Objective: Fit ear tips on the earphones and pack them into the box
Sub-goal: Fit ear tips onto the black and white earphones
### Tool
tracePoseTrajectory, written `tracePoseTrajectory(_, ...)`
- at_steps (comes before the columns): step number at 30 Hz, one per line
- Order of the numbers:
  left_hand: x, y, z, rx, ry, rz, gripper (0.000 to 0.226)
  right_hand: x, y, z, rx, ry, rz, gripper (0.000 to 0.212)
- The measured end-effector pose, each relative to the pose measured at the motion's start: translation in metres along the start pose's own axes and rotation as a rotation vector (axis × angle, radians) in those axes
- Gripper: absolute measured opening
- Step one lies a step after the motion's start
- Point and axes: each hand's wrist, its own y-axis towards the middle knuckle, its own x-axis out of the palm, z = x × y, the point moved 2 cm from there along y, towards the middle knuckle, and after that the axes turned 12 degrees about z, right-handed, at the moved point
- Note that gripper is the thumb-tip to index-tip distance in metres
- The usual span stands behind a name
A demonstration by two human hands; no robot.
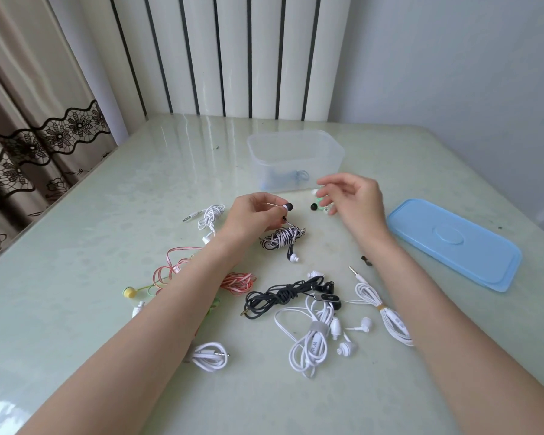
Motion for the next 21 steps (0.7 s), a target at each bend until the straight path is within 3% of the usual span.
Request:
tracePoseTrajectory(2,0.000,0.000,-0.002,0.031,0.066,0.016,0.015,-0.007,0.008,0.002,-0.079,-0.194,0.021,0.024)
tracePoseTrajectory(7,0.003,0.001,-0.002,0.113,0.198,-0.034,0.027,0.002,0.012,0.006,-0.314,-0.670,-0.241,0.023)
tracePoseTrajectory(11,0.008,0.002,0.000,0.128,0.213,-0.054,0.024,0.014,0.018,-0.004,-0.431,-0.929,-0.366,0.026)
tracePoseTrajectory(17,0.006,0.004,-0.005,0.106,0.194,-0.031,0.022,0.026,0.025,0.003,-0.410,-0.966,-0.384,0.030)
tracePoseTrajectory(21,0.001,0.007,-0.002,0.232,0.424,0.001,0.026,0.025,0.025,-0.004,-0.427,-0.853,-0.341,0.021)
